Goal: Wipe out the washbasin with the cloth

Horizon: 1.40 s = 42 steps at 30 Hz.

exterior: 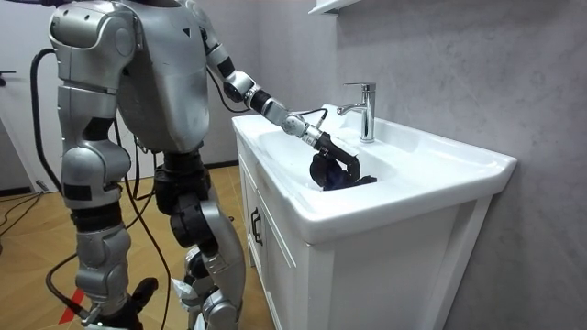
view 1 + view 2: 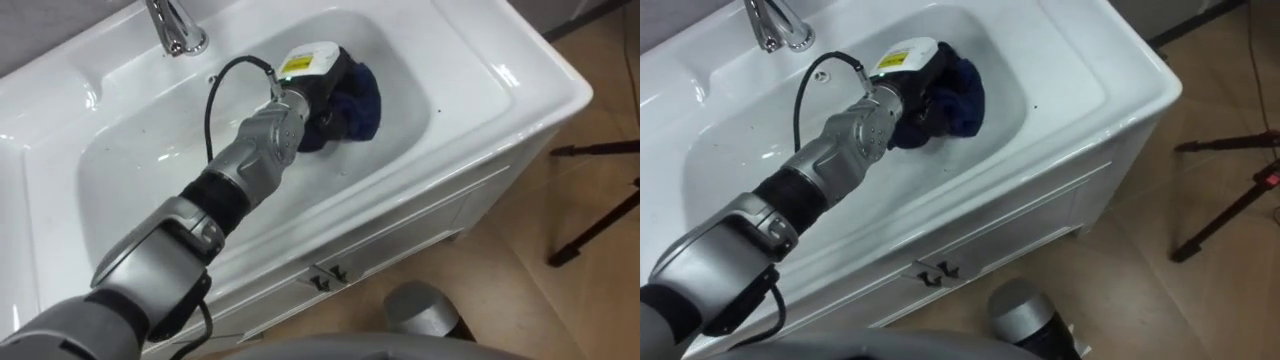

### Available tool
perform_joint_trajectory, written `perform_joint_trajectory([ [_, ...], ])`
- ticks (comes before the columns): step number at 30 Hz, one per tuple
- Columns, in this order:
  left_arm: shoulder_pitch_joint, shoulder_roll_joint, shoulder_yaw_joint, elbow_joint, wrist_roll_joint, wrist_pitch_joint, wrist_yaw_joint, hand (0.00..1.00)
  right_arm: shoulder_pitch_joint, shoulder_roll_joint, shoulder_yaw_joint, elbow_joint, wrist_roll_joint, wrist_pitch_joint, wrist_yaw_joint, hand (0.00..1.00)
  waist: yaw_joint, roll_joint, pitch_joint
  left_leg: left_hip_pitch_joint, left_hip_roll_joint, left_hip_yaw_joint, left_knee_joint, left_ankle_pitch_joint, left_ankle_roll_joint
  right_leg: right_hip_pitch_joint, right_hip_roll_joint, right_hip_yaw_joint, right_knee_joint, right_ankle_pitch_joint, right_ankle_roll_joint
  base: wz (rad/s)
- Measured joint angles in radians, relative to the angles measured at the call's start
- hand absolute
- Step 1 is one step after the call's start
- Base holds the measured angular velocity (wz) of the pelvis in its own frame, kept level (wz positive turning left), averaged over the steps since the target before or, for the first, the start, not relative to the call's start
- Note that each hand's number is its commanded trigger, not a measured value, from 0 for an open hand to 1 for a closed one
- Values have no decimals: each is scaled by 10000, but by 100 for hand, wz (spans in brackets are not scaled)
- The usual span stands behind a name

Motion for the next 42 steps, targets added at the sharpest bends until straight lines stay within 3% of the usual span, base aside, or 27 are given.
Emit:
perform_joint_trajectory([
  [4, 1, 0, 39, -92, -353, -5, -26, 100, 118, 3, 0, 1, 7, -40, -21, 0, -1, -72, 24, 24, 1, -8, 10, -6, -2, 8, 6, 9, 34, -2, 1, 0],
  [12, 9, 49, 0, -85, -364, -5, -26, 100, 426, 32, 46, 23, -1, 66, -110, 0, 18, -444, 26, 115, 9, 25, -32, -46, 1, 68, 29, 32, 7, -1, 3, -2],
  [13, 14, 53, -32, -70, -369, -5, -30, 100, 467, 30, 47, -62, -7, 137, -93, 0, 14, -497, 55, 204, 9, 32, -59, -59, -5, 166, 35, 46, -26, -3, 6, -4],
  [16, 64, 50, -155, -48, -365, -21, -14, 100, 531, 30, 47, -216, -2, 152, 20, 0, 15, -520, 50, 368, 19, 36, -152, -78, -12, 365, 55, 34, -183, 5, 14, 0],
  [21, 263, 22, -127, 173, -320, -328, 112, 100, 432, 49, 18, -288, -31, 229, 119, 0, 31, -592, 37, 496, 12, 90, -137, -84, -22, 574, 31, 5, -312, 4, 15, -1],
  [24, 844, 27, 382, 607, -101, -715, 468, 100, 398, 116, -10, -266, -407, 238, 121, 0, 109, -799, -2, 667, 30, 196, -93, -82, -24, 728, 58, 87, -311, -3, 3, -14],
  [25, 1148, 32, 636, 694, 194, -812, 591, 100, 425, 116, -19, -320, -421, 249, 107, 0, 293, -855, -25, 704, 62, 321, -66, -84, -27, 733, 120, 284, -325, -1, -4, -32],
  [29, 1883, 99, 1479, 1375, 646, -1145, 1027, 100, 644, 215, -33, -811, -396, 434, -23, 0, 729, -1060, -141, 710, 180, 294, 50, -150, -130, 811, 215, 260, -349, 55, -61, -8],
  [33, 2240, 204, 2451, 1811, 967, -1278, 1158, 100, 614, 398, -357, -1014, -557, 409, -126, 0, 1179, -1093, -165, 508, 291, 181, 381, -227, -168, 801, 244, 131, -340, 80, -106, 7],
  [36, 2280, 541, 3090, 2097, 1344, -1332, 1269, 100, 510, 448, -429, -1065, -637, 378, -125, 0, 1695, -1059, -187, 288, 366, 105, 515, -256, -160, 627, 330, 94, -278, 152, -140, 10],
  [38, 2428, 1007, 3291, 2111, 1690, -1337, 1406, 100, 397, 450, -456, -1094, -669, 331, -186, 0, 1885, -1027, -215, 89, 377, -177, 680, -282, -180, 629, 328, -208, -359, 219, -205, 27],
  [42, 2524, 1358, 3665, 2174, 2685, -1337, 1473, 100, 314, 451, -637, -1073, -822, 209, -406, 0, 2228, -887, -303, -185, 377, -635, 793, -271, -186, 678, 198, -688, -488, 260, -252, 37],
])
